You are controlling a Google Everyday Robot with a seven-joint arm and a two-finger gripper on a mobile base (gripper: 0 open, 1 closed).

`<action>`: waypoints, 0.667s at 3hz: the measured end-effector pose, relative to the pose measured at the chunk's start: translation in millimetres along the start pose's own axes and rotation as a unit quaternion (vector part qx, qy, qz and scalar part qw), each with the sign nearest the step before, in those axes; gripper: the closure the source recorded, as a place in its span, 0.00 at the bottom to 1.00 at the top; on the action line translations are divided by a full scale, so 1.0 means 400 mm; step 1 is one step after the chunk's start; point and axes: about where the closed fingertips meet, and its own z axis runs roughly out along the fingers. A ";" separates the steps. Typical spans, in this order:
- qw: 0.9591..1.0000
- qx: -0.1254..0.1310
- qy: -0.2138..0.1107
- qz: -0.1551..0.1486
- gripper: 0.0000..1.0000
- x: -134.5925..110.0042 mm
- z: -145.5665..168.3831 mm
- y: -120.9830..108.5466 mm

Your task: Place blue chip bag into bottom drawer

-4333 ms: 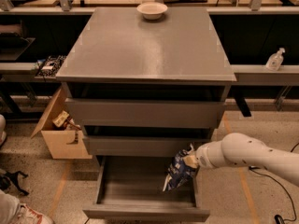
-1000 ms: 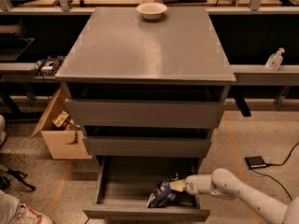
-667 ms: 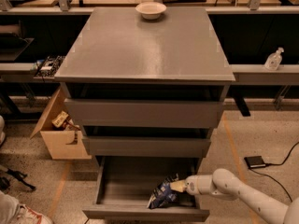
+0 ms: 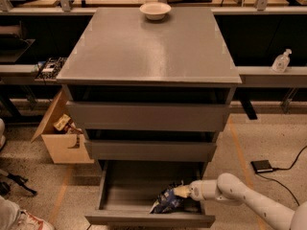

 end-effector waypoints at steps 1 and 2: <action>1.000 -0.001 -0.001 -0.003 0.05 -0.003 0.000 -0.001; 1.000 0.014 -0.002 -0.018 0.00 -0.013 -0.019 0.004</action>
Offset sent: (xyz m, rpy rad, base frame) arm 0.0050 -0.0154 0.0230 -0.0890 -0.0785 0.0027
